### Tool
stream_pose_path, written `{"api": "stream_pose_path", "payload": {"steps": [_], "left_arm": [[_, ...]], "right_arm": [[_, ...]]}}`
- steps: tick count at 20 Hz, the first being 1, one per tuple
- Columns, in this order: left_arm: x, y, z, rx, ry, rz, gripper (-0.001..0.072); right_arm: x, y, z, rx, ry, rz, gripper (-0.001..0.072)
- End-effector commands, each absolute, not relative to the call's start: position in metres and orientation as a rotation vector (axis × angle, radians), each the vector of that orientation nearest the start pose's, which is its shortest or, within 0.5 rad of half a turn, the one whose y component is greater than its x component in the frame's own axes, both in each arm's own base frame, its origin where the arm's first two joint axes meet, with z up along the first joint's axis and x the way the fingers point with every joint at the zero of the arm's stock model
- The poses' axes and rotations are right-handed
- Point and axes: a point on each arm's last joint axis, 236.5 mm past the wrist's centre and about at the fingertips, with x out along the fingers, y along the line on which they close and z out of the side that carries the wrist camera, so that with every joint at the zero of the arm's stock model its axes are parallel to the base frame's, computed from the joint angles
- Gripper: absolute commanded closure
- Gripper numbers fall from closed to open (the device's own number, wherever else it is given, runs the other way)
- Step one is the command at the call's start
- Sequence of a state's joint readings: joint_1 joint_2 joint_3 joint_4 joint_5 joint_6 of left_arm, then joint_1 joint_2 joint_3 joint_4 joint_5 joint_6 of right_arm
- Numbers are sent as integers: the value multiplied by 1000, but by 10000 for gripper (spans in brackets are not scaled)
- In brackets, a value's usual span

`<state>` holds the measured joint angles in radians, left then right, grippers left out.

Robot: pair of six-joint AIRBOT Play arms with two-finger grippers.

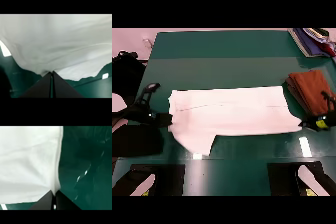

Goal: Fold the shirts.

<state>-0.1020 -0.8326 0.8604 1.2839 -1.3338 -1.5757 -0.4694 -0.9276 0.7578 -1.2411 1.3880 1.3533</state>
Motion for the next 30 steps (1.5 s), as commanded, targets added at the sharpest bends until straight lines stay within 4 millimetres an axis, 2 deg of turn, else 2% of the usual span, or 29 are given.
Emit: {"api": "stream_pose_path", "payload": {"steps": [1, 4, 7, 8, 10, 11, 13, 17, 18, 19, 20, 21, 22, 23, 24, 25, 26, 28, 30], "left_arm": [[305, -83, 62, -178, 1129, -220, 683], [350, -85, 57, -192, 1082, -200, 683], [393, -86, 51, -195, 1062, -185, 682], [406, -82, 50, -207, 1057, -170, 682], [426, -63, 42, -257, 1068, -113, 682], [432, -53, 35, -275, 1070, -91, 682], [439, -46, 18, -278, 1090, -76, 681], [446, -55, -8, -292, 1124, -110, 681], [447, -54, -8, -298, 1120, -103, 679], [450, -54, -5, -296, 1110, -104, 634], [452, -54, -1, -294, 1103, -106, 352], [453, -53, 8, -281, 1097, -109, 143], [454, -53, 18, -269, 1092, -114, 190], [455, -53, 31, -265, 1079, -122, 188], [456, -55, 43, -266, 1058, -130, 238], [457, -61, 55, -284, 1033, -146, 500], [456, -70, 64, -307, 1013, -179, 674], [454, -95, 71, -346, 1008, -248, 681], [447, -124, 69, -326, 1022, -305, 681]], "right_arm": [[277, -23, 13, 403, 1390, 39, 696], [326, -11, 24, 357, 1380, 90, 696], [369, -8, 29, 351, 1364, 99, 696], [381, -9, 28, 356, 1364, 95, 696], [402, -6, 24, 388, 1365, 117, 696], [411, -4, 21, 405, 1367, 129, 696], [425, -4, 13, 420, 1382, 135, 696], [444, 8, -4, 458, 1405, 173, 690], [449, 10, -6, 454, 1401, 177, 524], [453, 9, -5, 453, 1390, 176, 273], [458, 8, 0, 457, 1368, 192, 246], [460, 7, 7, 454, 1343, 225, 246], [458, 0, 13, 457, 1332, 243, 246], [451, -10, 14, 462, 1348, 250, 246], [439, -21, 12, 468, 1381, 258, 246], [427, -30, 7, 498, 1413, 259, 236], [415, -41, -2, 532, 1443, 244, 169], [400, -59, -26, 607, 1469, 195, 150], [395, -58, -45, 692, 1444, 201, 152]]}}
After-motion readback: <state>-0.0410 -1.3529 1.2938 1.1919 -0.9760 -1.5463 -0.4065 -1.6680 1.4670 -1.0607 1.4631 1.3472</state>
